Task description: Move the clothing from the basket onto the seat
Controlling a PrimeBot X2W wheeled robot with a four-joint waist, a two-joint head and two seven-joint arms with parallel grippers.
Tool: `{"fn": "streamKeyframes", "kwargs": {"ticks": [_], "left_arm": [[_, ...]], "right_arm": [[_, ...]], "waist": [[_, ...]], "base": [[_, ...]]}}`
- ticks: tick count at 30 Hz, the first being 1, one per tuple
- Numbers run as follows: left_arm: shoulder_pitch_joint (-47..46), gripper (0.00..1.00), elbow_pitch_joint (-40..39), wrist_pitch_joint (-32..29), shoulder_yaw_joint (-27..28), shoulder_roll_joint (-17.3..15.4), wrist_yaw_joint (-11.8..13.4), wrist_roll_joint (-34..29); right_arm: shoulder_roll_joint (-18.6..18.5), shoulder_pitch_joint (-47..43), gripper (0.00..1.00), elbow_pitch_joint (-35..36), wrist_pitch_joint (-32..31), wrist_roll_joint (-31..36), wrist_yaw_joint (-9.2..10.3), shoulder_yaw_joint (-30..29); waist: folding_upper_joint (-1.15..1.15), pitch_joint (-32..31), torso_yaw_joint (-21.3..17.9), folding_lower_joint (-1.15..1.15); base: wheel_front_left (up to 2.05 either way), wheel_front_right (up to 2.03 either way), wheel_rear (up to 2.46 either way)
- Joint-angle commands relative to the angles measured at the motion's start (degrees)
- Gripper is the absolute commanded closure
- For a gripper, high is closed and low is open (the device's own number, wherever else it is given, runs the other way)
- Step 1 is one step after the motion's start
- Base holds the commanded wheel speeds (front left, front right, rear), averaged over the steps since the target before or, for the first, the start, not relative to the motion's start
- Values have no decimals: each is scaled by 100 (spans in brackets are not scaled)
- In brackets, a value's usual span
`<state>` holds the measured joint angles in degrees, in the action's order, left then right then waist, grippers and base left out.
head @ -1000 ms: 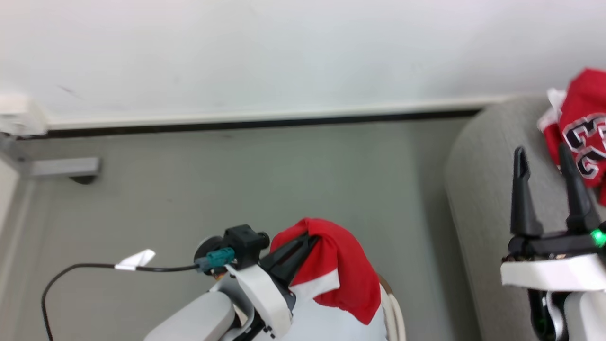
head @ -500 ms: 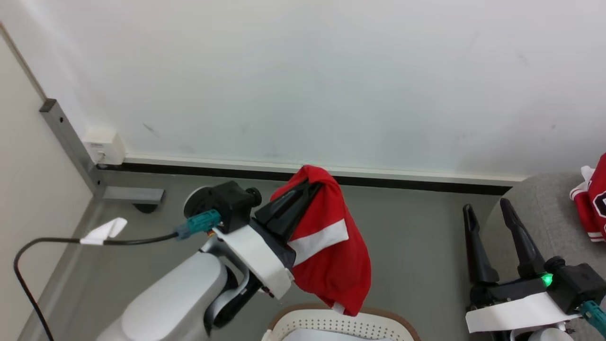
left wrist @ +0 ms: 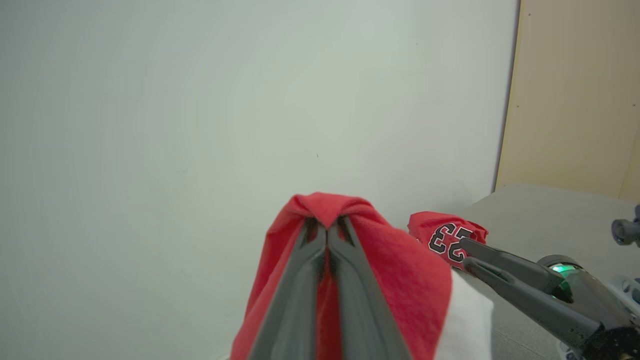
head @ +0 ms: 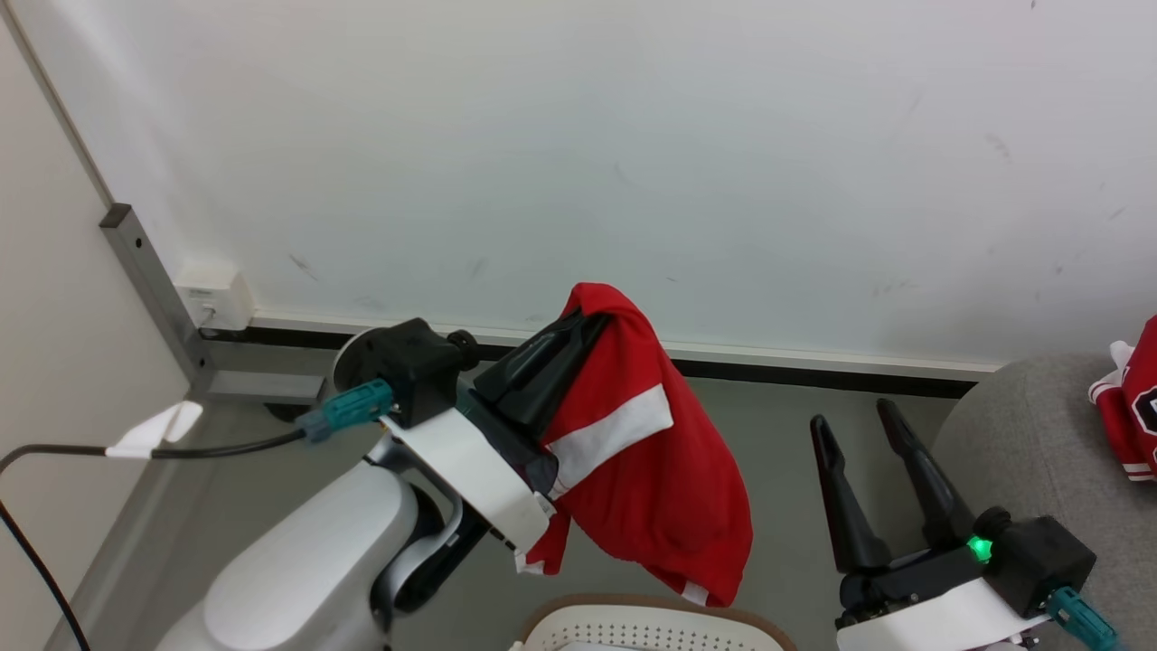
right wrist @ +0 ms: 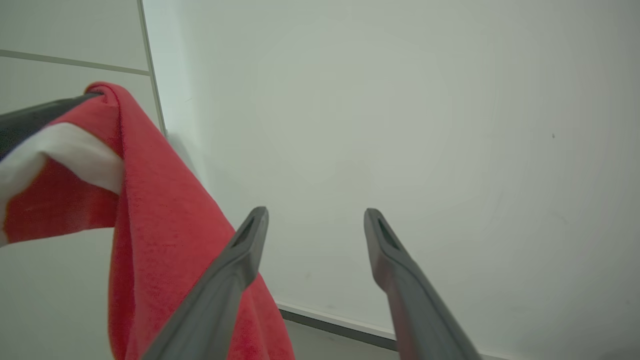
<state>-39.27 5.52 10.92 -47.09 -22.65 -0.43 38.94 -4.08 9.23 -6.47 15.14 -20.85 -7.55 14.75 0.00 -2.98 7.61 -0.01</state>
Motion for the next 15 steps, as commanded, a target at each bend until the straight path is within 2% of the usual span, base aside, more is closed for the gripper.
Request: {"fn": "streamKeyframes", "kwargs": {"ticks": [1,9,12,15], "left_arm": [[66,100,30,25,2,-10,31,30],[105,100,58,57,-120,130,22,3],[123,100,56,43,-206,207,3,-4],[144,100,22,18,-304,324,-51,25]], "right_arm": [[-98,-65,0,42,0,-62,13,134],[-474,269,0,-16,-17,-195,14,1551],[-423,454,0,-267,-16,-159,14,1901],[-292,657,0,-659,-14,87,13,1923]], "waist": [[0,-5,7,1],[0,-19,94,1],[0,-32,176,1],[0,-50,300,1]], "base": [[0,0,0],[0,0,0],[0,0,0],[0,0,0]]}}
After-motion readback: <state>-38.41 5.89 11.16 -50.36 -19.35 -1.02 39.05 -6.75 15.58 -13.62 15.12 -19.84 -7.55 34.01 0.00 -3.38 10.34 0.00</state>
